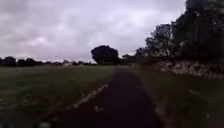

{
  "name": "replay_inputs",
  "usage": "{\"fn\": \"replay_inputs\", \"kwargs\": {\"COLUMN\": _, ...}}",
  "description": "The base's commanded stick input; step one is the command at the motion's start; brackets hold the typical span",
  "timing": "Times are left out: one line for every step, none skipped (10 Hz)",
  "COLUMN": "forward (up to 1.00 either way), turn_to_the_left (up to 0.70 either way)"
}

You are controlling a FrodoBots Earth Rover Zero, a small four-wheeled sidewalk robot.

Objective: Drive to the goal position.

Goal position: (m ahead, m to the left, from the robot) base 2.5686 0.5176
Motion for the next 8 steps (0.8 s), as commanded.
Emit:
{"fn": "replay_inputs", "kwargs": {"forward": 0.85, "turn_to_the_left": 0.0}}
{"fn": "replay_inputs", "kwargs": {"forward": 0.85, "turn_to_the_left": 0.0}}
{"fn": "replay_inputs", "kwargs": {"forward": 0.85, "turn_to_the_left": 0.0}}
{"fn": "replay_inputs", "kwargs": {"forward": 0.85, "turn_to_the_left": 0.0}}
{"fn": "replay_inputs", "kwargs": {"forward": 0.85, "turn_to_the_left": -0.02}}
{"fn": "replay_inputs", "kwargs": {"forward": 0.85, "turn_to_the_left": -0.09}}
{"fn": "replay_inputs", "kwargs": {"forward": 0.85, "turn_to_the_left": -0.15}}
{"fn": "replay_inputs", "kwargs": {"forward": 0.85, "turn_to_the_left": -0.22}}
